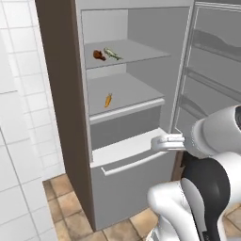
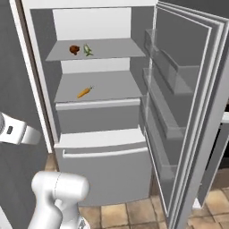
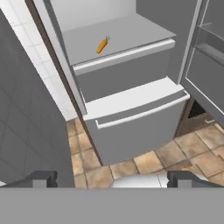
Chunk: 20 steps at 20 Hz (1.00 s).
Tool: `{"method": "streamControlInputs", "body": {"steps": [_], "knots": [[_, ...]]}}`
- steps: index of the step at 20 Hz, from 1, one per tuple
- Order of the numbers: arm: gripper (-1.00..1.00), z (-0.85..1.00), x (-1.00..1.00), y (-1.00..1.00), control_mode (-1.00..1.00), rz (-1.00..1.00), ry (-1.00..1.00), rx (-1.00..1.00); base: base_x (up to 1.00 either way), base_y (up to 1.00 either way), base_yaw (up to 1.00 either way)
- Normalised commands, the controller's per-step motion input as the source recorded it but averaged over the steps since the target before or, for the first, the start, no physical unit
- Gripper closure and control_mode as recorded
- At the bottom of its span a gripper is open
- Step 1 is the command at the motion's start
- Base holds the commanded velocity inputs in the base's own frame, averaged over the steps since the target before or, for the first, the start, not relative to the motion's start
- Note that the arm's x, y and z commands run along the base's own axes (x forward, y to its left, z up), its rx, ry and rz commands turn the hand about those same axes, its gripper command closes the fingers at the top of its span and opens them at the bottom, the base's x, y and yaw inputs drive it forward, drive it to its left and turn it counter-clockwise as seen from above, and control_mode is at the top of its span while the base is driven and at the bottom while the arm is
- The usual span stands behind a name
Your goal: Gather the broccoli and carrot from the fridge and place them on a tray on the dining counter. Then gather the fish and chicken drumstick from the fridge and place them on the other tray.
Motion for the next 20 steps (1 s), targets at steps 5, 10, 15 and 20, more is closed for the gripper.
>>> {"method": "streamControlInputs", "body": {"steps": [5, 10, 15, 20], "knots": [[-1.0, 0.0, 0.0, 0.0, 1.0, 0.0, 0.0, 0.0, 0.52, -0.24, 0.11], [-1.0, 0.0, 0.0, 0.0, 1.0, 0.0, 0.0, 0.0, 0.35, -0.29, 0.08], [-1.0, 0.0, 0.0, 0.0, 1.0, 0.0, 0.0, 0.0, 0.41, -0.22, 0.08], [-1.0, 0.0, 0.0, 0.0, 1.0, 0.0, 0.0, 0.0, 0.55, -0.07, 0.06]]}}
